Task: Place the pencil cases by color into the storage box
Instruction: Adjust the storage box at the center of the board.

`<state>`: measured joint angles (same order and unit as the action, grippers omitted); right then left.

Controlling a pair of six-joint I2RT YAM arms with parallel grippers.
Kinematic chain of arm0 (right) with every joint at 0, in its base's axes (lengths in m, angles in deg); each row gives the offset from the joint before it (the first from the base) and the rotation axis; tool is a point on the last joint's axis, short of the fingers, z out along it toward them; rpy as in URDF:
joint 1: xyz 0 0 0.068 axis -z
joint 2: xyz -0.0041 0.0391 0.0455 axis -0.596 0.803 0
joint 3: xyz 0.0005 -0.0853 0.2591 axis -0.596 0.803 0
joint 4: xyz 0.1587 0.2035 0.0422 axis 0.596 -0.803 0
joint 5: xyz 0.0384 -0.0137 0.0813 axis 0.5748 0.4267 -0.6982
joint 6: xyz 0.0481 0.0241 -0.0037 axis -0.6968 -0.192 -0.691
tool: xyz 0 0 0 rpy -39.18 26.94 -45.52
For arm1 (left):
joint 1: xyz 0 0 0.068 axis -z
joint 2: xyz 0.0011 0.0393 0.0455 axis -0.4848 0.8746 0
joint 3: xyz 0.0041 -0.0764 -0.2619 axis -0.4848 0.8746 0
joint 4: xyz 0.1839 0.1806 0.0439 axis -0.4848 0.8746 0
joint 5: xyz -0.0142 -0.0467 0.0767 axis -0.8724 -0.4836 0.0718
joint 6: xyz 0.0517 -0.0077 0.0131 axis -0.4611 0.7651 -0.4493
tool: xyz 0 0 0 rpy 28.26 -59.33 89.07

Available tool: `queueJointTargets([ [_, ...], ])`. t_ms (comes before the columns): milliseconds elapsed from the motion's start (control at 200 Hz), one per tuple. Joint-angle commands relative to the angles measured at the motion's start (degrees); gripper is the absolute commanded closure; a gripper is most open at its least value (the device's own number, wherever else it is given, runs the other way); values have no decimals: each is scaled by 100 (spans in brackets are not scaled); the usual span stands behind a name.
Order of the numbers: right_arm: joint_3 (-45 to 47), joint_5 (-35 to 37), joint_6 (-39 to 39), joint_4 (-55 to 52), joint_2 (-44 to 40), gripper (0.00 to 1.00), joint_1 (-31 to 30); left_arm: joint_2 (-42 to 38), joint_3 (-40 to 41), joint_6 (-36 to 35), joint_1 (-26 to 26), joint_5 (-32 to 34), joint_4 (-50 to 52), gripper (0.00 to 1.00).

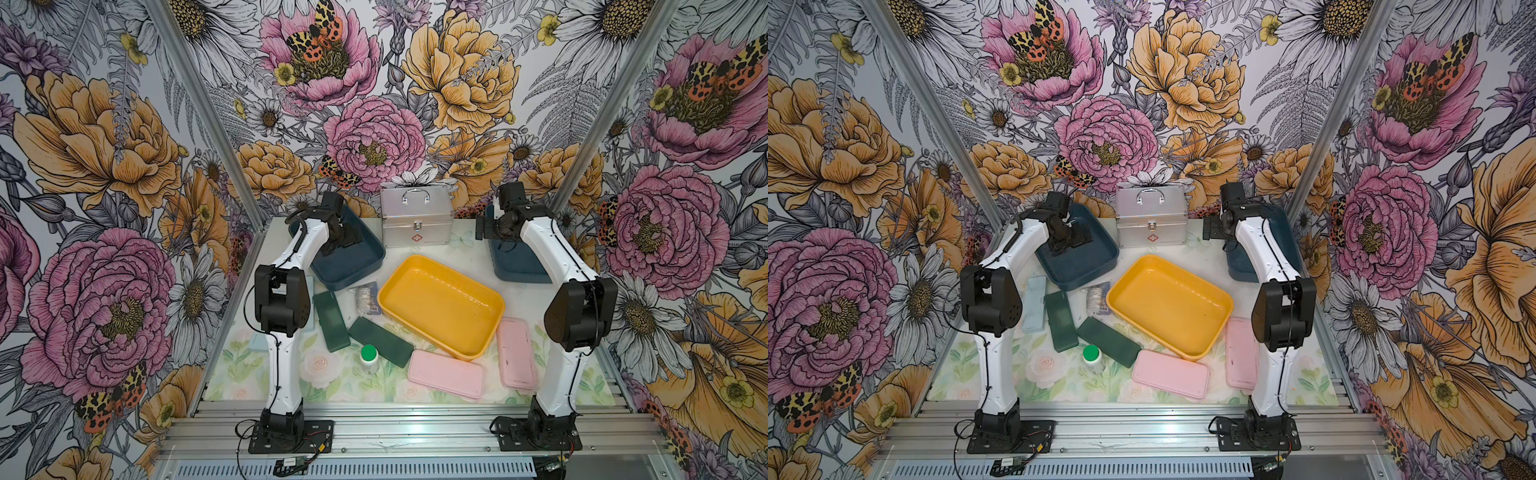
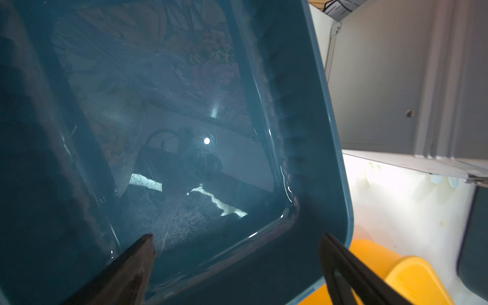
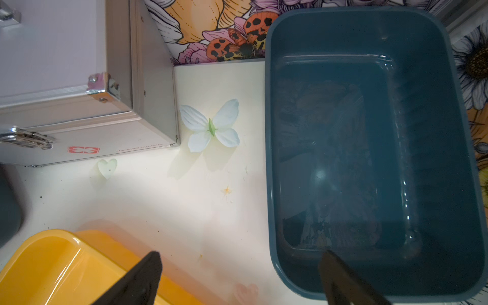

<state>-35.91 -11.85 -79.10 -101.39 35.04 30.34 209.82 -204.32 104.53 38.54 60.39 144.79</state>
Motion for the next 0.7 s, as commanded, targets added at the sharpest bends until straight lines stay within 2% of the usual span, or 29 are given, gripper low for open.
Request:
queueJointTargets([
  [0, -447, -172, -343, 128, 352, 4, -124, 497, -775, -123, -65, 491, 1023, 1],
  [70, -726, -160, -527, 128, 583, 4, -181, 961, -1275, -329, -88, 584, 1507, 1],
  [390, -2386, 210, -1426, 127, 1923, 4, -234, 1253, -1106, -471, -567, 756, 1584, 1],
  [695, -3830, 823, -1691, 119, 2965, 3, -220, 1284, -1153, -670, -1161, 846, 1593, 1],
])
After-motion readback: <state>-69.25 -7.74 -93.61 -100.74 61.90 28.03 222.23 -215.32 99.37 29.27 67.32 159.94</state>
